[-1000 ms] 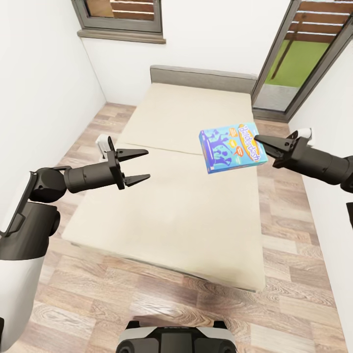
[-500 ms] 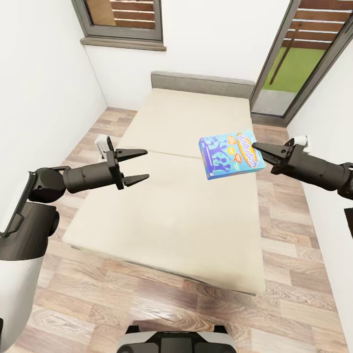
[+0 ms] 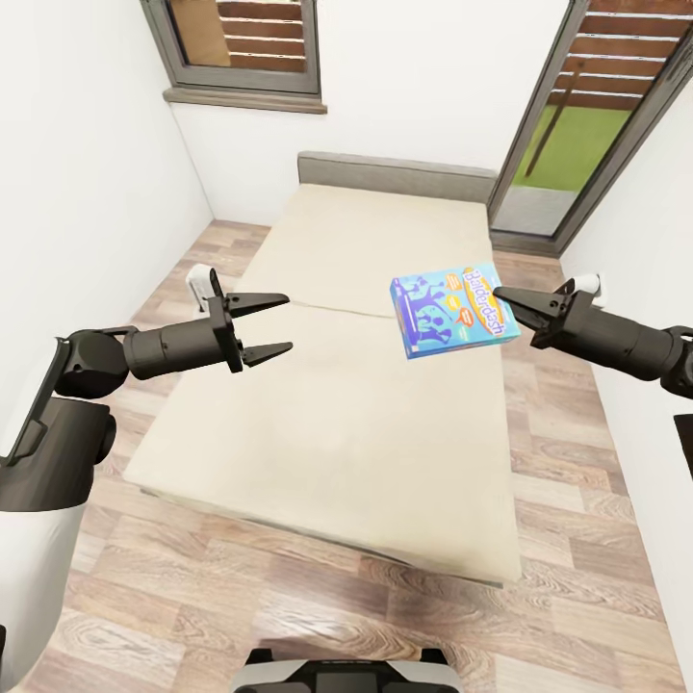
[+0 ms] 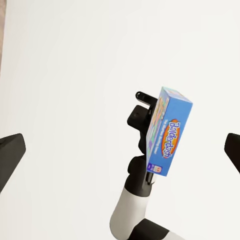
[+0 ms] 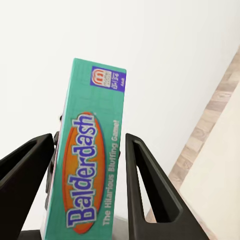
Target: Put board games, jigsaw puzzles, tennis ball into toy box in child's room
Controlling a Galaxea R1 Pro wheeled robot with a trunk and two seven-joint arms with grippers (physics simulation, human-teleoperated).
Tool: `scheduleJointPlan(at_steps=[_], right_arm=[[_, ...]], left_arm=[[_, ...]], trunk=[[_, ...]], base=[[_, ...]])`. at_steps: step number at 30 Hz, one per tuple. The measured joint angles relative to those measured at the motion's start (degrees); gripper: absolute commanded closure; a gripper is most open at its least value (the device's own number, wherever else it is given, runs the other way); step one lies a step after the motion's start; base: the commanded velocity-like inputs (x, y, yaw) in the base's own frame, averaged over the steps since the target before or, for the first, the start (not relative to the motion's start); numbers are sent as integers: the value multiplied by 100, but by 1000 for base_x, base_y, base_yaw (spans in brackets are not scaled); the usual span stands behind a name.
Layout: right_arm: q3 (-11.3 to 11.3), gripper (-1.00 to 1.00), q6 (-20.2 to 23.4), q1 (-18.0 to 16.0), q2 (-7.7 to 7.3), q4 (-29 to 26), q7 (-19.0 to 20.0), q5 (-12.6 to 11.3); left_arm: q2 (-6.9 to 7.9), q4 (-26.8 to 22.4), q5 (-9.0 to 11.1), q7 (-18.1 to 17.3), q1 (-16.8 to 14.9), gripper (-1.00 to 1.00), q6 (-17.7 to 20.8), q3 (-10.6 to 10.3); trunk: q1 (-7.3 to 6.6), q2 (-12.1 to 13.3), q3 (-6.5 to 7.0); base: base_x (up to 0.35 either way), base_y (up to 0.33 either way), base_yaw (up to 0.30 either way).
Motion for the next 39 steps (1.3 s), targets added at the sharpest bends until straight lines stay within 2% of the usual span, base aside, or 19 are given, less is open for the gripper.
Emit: scheduleJointPlan(at_steps=[20, 27, 30, 32, 35, 39], right_arm=[[-7, 100, -1, 53, 6, -4, 3, 1], [-2, 100, -2, 248, 5, -4, 7, 11], [-15, 100, -4, 401, -10, -4, 15, 20], [-29, 100, -8, 581, -33, -3, 22, 45], [-52, 100, -9, 981, -81, -3, 36, 74], [-71, 100, -10, 1544, -166, -3, 48, 95]], left_arm=[[7, 9, 0, 11, 14, -100, 0, 9], [-6, 33, -57, 136, 47, -100, -1, -12], [-79, 41, -188, 221, 145, -100, -8, -44], [-203, 28, -325, 251, 279, -100, -5, -85], [-407, 14, -496, 274, 541, -100, 9, -160], [-584, 6, -617, 299, 753, -100, 12, -212]], trunk=[[0, 0, 188], [0, 0, 253], [0, 0, 281], [0, 0, 300], [0, 0, 328], [0, 0, 366]], base=[[0, 0, 0], [0, 0, 0], [0, 0, 0], [0, 0, 0], [0, 0, 0], [0, 0, 0]])
